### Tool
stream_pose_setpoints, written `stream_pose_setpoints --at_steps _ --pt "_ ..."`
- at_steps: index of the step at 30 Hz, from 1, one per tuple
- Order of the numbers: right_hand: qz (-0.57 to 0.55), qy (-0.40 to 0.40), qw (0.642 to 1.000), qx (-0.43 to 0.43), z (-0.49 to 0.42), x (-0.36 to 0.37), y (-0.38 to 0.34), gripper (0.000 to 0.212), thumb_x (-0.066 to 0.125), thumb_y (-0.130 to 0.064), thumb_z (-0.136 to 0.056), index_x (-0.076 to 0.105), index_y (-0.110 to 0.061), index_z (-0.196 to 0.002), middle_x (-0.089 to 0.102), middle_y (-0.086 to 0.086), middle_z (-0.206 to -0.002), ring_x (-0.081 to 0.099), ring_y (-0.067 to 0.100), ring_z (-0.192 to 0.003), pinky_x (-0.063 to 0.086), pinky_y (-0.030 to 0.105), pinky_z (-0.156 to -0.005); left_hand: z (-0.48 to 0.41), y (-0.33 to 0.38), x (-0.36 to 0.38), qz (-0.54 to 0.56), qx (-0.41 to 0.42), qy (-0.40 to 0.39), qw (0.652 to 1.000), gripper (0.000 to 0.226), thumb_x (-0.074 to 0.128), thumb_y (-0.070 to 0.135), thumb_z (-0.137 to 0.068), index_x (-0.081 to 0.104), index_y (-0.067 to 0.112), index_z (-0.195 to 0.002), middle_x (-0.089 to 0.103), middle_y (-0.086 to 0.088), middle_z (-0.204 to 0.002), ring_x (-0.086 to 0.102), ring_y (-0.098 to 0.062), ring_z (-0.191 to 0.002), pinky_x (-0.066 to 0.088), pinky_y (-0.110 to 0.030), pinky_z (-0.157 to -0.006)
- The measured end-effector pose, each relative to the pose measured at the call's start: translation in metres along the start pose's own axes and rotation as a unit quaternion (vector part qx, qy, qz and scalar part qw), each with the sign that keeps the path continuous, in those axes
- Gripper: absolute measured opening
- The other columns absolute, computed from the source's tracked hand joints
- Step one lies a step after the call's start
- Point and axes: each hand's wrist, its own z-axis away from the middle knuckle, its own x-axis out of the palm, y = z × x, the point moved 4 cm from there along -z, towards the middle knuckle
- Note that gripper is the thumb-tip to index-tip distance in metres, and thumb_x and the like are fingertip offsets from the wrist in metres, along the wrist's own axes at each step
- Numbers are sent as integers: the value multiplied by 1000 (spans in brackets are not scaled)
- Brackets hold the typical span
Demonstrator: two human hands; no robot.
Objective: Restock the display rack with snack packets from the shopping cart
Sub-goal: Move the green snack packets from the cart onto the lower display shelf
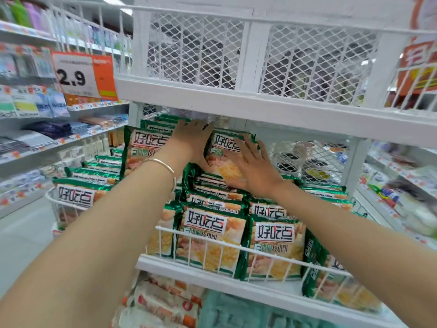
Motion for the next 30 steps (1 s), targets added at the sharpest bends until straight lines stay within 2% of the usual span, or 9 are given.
stream_pose_setpoints --at_steps 3,6,8,11,13,15,18,24,30 --pt "-47 -27 998 8 2 -19 -5 79 46 -66 -92 7 -41 -156 -9 7 -166 -16 30 -151 -8 56 -121 22 -9 -13 28 3 20 999 140 69 86 -55 1 21 -159 10 -3 -167 14 -26 -152 13 -50 -123" --pt "-73 -10 997 31 15 -40 -24 75 51 -57 -94 13 -40 -156 -2 9 -166 -9 32 -152 -2 58 -121 54 -27 -21 44 -4 65 997 137 60 92 -53 11 18 -156 23 -6 -163 27 -30 -147 24 -51 -120" --pt "-94 -5 994 59 30 -58 -47 75 54 -55 -93 17 -37 -156 6 9 -166 2 33 -152 -1 59 -121 81 -44 -22 54 -12 49 997 130 71 79 -60 11 16 -156 25 -10 -160 31 -33 -143 28 -51 -115" --pt "-103 -10 992 72 46 -82 -92 75 57 -57 -90 28 -32 -153 20 6 -163 11 29 -152 7 62 -120 132 -74 -25 56 -14 34 998 120 76 64 -71 12 12 -157 21 -15 -162 22 -32 -149 24 -49 -117" --pt "-92 -37 991 86 54 -92 -124 77 54 -61 -90 27 -29 -155 16 7 -164 7 30 -152 7 59 -121 172 -93 -25 62 -19 6 998 120 74 67 -72 10 11 -157 17 -16 -163 16 -32 -151 22 -50 -119" --pt "-105 -92 985 99 60 -100 -159 78 50 -62 -92 19 -30 -157 5 7 -166 2 29 -153 -4 50 -122 211 -113 -20 75 -19 -65 995 117 68 67 -78 2 12 -158 5 -15 -166 6 -31 -153 15 -50 -121" --pt "-109 -138 983 62 57 -112 -215 77 49 -58 -95 14 -29 -158 1 8 -166 3 26 -153 -5 46 -121 267 -146 -14 72 -34 -162 983 113 63 67 -82 -2 16 -159 -5 -12 -166 0 -28 -154 13 -49 -121" --pt "-177 -159 971 -25 33 -118 -321 72 57 -44 -95 25 -22 -155 7 10 -165 6 26 -152 -1 48 -124 367 -214 12 90 -142 -272 947 111 62 71 -80 6 17 -159 1 -11 -166 9 -28 -152 24 -50 -118" --pt "-210 -187 942 -181 10 -108 -425 67 60 -45 -92 35 -22 -150 17 11 -163 15 27 -150 7 46 -120 468 -244 39 136 -293 -314 893 108 65 68 -79 12 15 -157 11 -13 -165 15 -29 -151 27 -54 -118"
